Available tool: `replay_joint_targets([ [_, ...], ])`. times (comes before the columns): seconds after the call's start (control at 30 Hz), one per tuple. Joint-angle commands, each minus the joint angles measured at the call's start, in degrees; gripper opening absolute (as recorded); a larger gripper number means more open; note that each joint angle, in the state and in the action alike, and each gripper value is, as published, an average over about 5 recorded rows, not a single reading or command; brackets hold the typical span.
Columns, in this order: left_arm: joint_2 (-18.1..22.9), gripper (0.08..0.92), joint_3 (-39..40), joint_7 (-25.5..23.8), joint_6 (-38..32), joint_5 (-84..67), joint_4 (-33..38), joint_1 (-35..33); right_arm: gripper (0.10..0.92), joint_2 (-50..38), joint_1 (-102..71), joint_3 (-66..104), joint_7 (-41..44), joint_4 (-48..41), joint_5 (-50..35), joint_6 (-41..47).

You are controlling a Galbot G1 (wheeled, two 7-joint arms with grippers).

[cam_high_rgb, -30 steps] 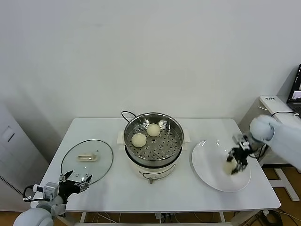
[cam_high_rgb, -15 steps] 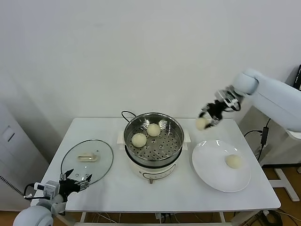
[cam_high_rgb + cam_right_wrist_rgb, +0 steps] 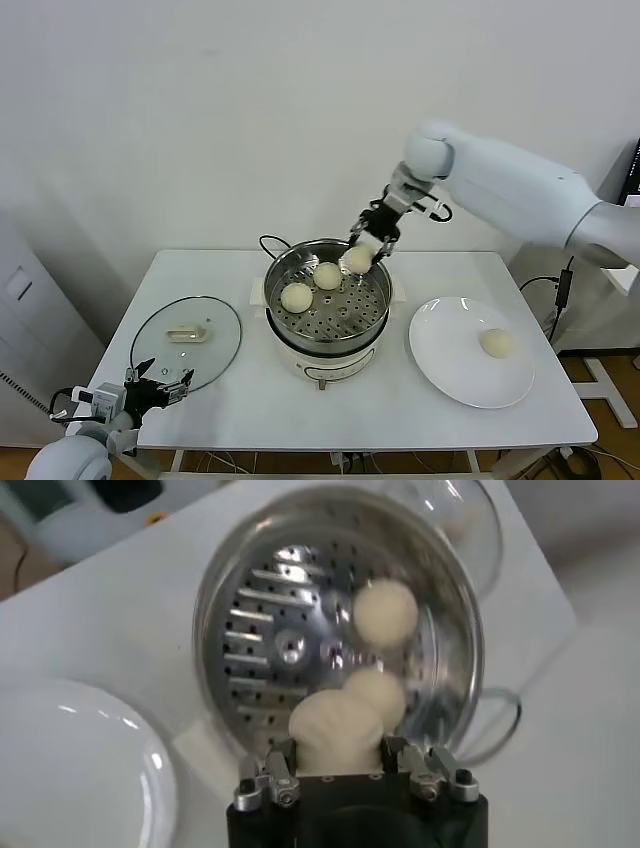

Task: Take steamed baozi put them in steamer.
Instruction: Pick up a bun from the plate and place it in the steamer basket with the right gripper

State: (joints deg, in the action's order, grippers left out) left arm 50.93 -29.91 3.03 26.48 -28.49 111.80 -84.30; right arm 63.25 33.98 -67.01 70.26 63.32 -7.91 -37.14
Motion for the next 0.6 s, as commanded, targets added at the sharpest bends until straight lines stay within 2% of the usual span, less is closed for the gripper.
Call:
replay_joint_targets([
  [0.03,0.1,0.823,0.1,0.0,0.0,0.1,-0.2,0.1,0.518,3.8,-1.2,0.5,-0.3,7.1,9.9,-10.9],
  [0.6,0.5,0.823,0.1,-0.1,-0.2,0.2,-0.2,-0.1,0.518,2.5,-8.2,4.0,-1.5,15.2,21.7,-12.9],
])
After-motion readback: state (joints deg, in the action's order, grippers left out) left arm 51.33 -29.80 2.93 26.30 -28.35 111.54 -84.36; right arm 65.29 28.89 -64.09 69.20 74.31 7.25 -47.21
